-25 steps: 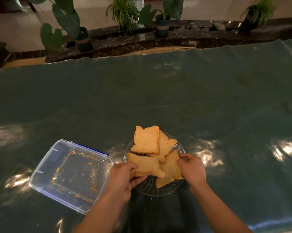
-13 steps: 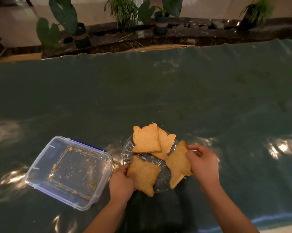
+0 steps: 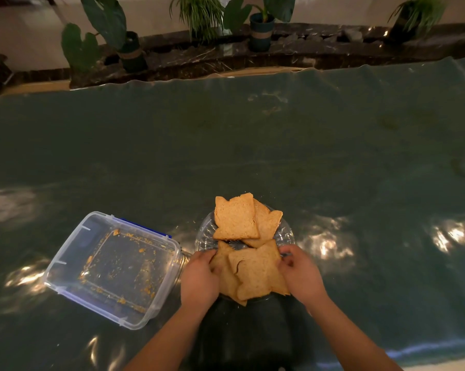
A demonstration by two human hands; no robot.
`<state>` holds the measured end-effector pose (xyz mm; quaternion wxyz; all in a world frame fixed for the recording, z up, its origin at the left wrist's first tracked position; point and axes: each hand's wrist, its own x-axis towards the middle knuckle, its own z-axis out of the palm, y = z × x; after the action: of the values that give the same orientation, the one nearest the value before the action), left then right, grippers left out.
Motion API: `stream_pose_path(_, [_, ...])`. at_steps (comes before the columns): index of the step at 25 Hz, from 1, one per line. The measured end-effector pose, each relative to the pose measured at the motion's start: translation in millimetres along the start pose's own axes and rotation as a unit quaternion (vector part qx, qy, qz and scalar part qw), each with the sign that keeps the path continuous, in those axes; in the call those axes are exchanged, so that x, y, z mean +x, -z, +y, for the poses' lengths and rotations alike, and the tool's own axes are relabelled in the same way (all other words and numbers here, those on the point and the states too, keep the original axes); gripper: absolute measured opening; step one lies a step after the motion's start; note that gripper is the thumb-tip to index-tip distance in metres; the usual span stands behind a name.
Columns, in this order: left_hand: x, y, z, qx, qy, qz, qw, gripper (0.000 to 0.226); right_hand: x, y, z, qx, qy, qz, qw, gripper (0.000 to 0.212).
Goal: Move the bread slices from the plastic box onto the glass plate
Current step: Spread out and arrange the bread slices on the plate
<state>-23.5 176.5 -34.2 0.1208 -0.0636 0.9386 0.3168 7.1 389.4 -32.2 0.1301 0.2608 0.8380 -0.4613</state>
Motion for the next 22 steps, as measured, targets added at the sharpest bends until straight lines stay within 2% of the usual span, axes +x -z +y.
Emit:
stream_pose_path(8, [13.3, 8.7, -8.5, 0.025, -0.051, -0.005, 0.998, 0.038, 1.8, -5.0, 2.9, -0.110, 0.056, 0.062, 0.990, 0.023])
stream_pose_path(13, [14.6, 8.7, 2.4, 0.078, -0.111, 0.024, 0.990, 0.025, 3.1, -3.5, 3.6, -0.155, 0.049, 0.074, 0.984, 0.020])
stream_pose_path(16, [16.9, 7.2, 2.8, 0.141, -0.096, 0.010, 0.985, 0.036, 1.8, -2.6, 1.9, -0.202, 0.065, 0.068, 0.975, 0.021])
stream_pose_path(19, [19.9, 7.1, 12.6, 0.094, -0.085, 0.027, 0.992, 0.050, 9.8, 4.5, -3.3, -0.180, 0.061, 0.086, 0.978, 0.019])
stream_pose_path(22, [44.2, 9.8, 33.1, 0.031, -0.075, 0.046, 0.996, 0.041, 38.6, 15.3, -14.0, -0.168, 0.076, 0.119, 0.976, 0.025])
